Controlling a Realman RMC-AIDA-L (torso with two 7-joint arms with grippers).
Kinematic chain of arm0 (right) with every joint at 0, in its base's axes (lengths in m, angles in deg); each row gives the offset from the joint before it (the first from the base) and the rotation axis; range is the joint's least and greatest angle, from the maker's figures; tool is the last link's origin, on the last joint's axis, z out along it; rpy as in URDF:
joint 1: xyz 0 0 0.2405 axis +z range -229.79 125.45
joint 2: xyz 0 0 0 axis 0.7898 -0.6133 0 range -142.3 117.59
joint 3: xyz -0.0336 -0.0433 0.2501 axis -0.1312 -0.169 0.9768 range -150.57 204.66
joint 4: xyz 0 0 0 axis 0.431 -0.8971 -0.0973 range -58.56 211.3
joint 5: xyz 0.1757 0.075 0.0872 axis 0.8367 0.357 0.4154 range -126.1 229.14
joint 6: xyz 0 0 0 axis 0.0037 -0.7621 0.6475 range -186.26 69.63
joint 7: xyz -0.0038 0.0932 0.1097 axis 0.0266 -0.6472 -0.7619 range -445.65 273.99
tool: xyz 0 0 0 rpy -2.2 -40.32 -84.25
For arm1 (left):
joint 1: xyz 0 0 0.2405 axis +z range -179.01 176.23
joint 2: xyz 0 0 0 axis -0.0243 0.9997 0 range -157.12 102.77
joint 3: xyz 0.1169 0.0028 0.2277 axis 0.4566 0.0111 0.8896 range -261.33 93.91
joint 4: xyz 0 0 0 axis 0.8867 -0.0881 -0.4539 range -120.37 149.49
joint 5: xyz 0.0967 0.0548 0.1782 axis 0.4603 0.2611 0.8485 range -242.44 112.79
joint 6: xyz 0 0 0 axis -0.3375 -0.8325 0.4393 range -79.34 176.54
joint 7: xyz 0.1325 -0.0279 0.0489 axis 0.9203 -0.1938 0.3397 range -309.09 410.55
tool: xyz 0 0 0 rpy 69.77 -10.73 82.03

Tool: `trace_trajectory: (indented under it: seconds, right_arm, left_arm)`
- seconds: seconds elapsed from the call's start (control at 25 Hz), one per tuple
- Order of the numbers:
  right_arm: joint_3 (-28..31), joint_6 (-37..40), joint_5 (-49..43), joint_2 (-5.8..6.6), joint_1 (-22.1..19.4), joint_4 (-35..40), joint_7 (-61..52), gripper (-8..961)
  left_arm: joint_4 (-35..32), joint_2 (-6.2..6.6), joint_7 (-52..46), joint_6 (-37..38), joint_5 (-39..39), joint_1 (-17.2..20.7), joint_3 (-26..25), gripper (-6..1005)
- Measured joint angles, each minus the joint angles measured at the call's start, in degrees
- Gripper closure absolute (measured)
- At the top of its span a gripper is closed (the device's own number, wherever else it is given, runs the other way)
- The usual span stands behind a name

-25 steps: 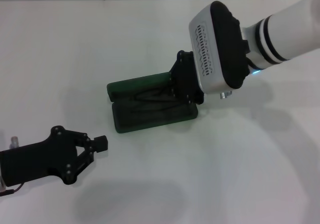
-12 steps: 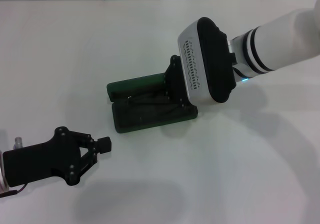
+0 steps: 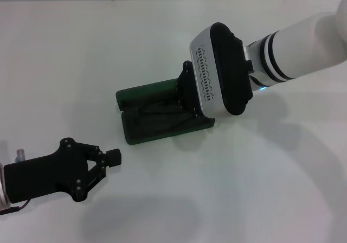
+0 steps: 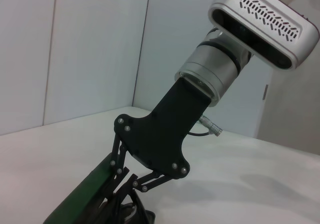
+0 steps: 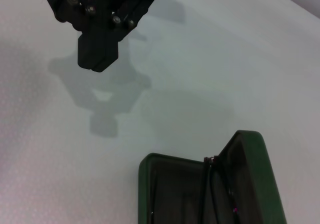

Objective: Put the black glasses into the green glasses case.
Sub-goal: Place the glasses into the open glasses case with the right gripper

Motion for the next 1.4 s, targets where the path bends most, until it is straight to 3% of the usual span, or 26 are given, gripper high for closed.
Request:
trace_trajectory:
  seconds: [1.4]
  right_arm:
    - [0.43, 1.56, -0.44, 0.00, 1.62, 0.73, -3.51, 851]
  left_arm:
    - [-0.09, 0.13, 0.00, 0.51, 0.70, -0.03, 0.00, 1001]
